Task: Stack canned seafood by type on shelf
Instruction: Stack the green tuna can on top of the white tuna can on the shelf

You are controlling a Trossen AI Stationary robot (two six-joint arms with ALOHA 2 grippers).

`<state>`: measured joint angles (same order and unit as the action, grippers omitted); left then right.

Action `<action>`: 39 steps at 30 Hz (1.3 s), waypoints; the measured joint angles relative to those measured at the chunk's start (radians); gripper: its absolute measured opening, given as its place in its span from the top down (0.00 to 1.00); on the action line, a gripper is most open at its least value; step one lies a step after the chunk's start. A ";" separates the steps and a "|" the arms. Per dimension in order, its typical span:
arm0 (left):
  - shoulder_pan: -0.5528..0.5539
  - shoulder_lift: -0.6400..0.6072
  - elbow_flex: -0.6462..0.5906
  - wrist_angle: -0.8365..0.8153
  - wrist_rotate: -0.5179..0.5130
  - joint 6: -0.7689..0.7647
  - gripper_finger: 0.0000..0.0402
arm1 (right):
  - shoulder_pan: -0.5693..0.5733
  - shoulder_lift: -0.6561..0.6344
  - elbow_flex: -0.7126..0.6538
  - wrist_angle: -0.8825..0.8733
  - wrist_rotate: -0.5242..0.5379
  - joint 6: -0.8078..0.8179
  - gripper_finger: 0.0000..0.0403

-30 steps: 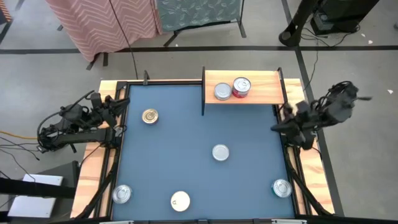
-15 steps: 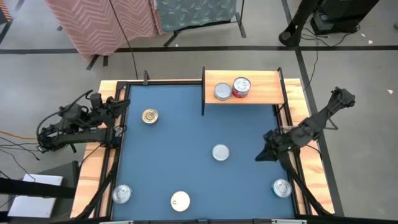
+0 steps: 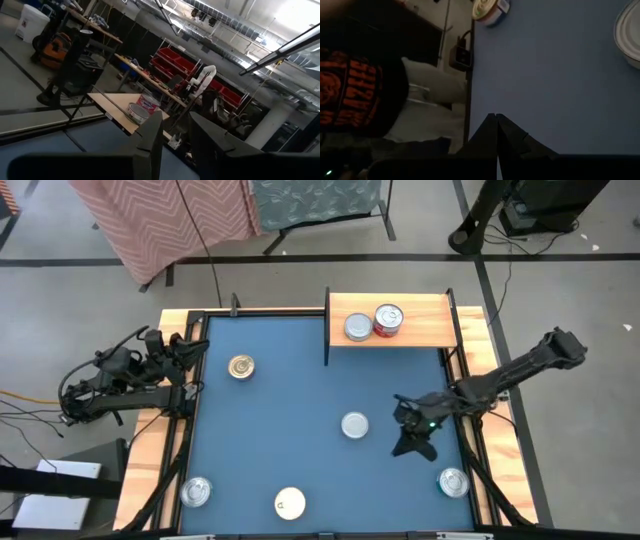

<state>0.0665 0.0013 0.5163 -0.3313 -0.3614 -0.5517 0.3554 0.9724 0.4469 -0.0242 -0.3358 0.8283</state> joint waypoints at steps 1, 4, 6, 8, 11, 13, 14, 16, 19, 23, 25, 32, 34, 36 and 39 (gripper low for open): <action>0.000 0.000 0.000 0.000 0.000 0.001 0.76 | -0.021 0.033 0.000 0.021 -0.029 -0.009 0.98; 0.000 0.000 0.000 0.000 0.000 0.001 0.76 | -0.077 0.121 0.000 0.112 -0.097 -0.026 0.98; 0.000 0.000 0.000 0.000 0.007 0.000 0.76 | -0.106 0.164 0.000 0.183 -0.118 -0.034 0.98; 0.000 0.000 0.000 0.000 0.034 0.000 0.76 | -0.131 0.202 0.010 0.211 -0.119 -0.041 0.98; 0.000 0.000 0.000 0.000 0.090 -0.001 0.76 | -0.155 0.253 0.071 0.140 -0.117 -0.102 0.99; 0.000 0.000 0.000 0.000 0.116 -0.002 0.76 | -0.161 0.286 0.125 0.061 -0.101 -0.167 0.99; 0.000 0.000 0.000 0.000 0.121 -0.002 0.76 | -0.163 0.300 0.156 0.019 -0.090 -0.201 0.99; 0.000 0.000 0.000 0.000 0.122 0.000 0.76 | -0.163 0.327 0.227 -0.060 -0.062 -0.267 0.99; 0.000 0.000 0.000 0.000 0.122 0.017 0.76 | -0.157 0.364 0.344 -0.218 0.017 -0.364 0.99; 0.000 0.000 0.000 -0.001 0.122 0.024 0.76 | -0.139 0.420 0.477 -0.425 0.161 -0.476 0.99; 0.000 0.000 0.000 -0.002 0.125 0.024 0.76 | -0.134 0.445 0.507 -0.448 0.195 -0.497 0.99; 0.000 0.000 0.000 -0.002 0.156 0.024 0.76 | -0.113 0.523 0.520 -0.474 0.327 -0.511 0.99; 0.000 0.000 0.000 -0.002 0.163 0.024 0.76 | -0.112 0.543 0.520 -0.474 0.349 -0.512 0.99; 0.000 0.000 0.000 -0.002 0.170 0.024 0.76 | -0.112 0.554 0.519 -0.474 0.380 -0.517 0.99; 0.000 0.000 0.000 -0.003 0.172 0.024 0.76 | -0.113 0.560 0.519 -0.481 0.432 -0.524 0.99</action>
<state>0.0666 0.0013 0.5163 -0.3344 -0.1890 -0.5274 0.2428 1.5325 0.9661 -0.5056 0.0958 0.3047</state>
